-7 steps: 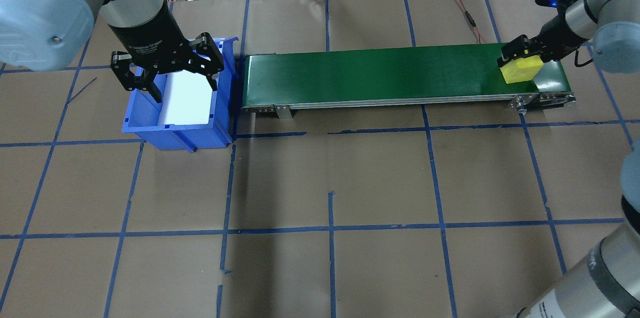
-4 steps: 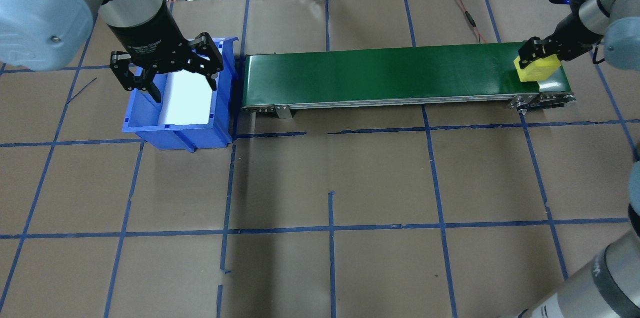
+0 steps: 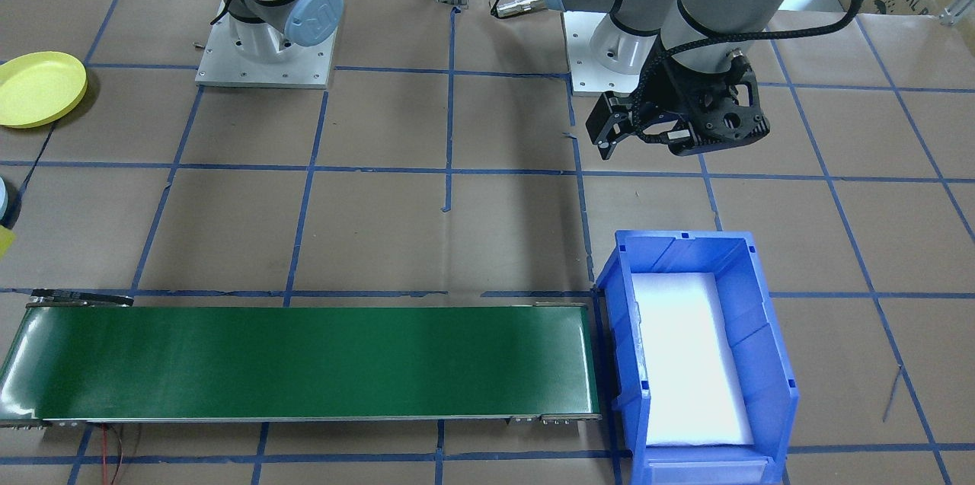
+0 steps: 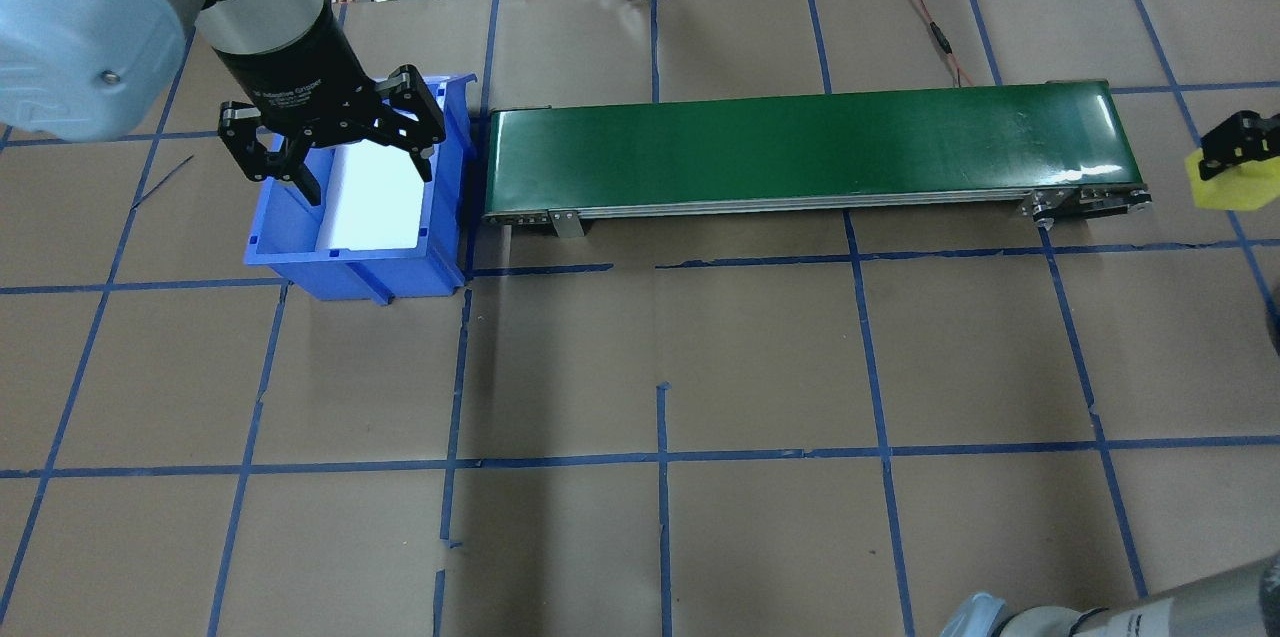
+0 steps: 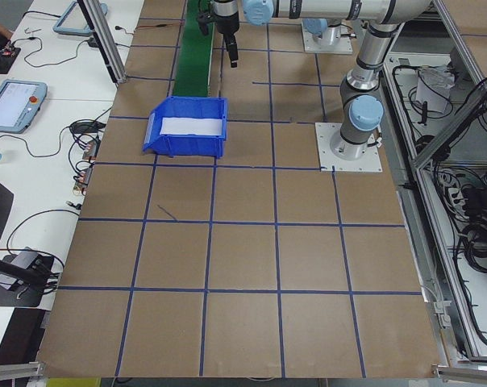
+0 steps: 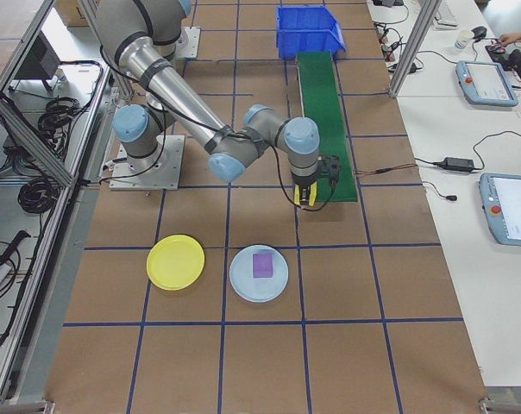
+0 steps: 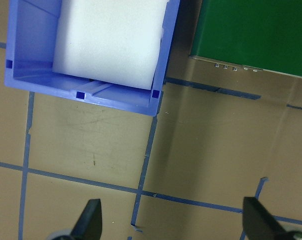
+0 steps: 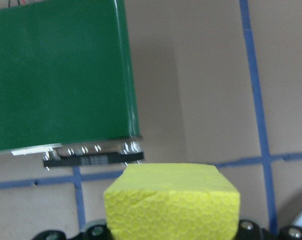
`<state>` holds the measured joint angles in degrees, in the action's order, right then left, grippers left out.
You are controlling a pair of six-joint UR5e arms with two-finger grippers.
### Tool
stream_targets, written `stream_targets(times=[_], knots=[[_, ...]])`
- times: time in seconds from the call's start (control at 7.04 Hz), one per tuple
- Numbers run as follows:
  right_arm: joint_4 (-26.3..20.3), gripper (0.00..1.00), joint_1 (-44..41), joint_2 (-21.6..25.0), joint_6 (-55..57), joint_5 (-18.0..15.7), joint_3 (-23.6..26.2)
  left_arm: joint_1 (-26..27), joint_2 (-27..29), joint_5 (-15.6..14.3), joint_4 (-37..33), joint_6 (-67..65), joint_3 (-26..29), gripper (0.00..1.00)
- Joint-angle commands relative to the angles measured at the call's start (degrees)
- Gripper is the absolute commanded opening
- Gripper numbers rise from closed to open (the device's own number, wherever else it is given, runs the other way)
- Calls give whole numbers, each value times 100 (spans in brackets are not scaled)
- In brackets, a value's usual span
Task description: Move block left to right into plate
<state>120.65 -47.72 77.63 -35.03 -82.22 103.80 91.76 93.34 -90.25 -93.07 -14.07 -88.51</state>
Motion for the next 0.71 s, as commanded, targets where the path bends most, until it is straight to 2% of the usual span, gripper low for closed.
stream_targets(times=[0.0,0.57], knots=[[-67,30,1197,559,-930,-532,806,-9,0,-1,0,1,0,100],[1,31,3256,727,-2321,-585,1747,-9,1,8,9,10,9,100]])
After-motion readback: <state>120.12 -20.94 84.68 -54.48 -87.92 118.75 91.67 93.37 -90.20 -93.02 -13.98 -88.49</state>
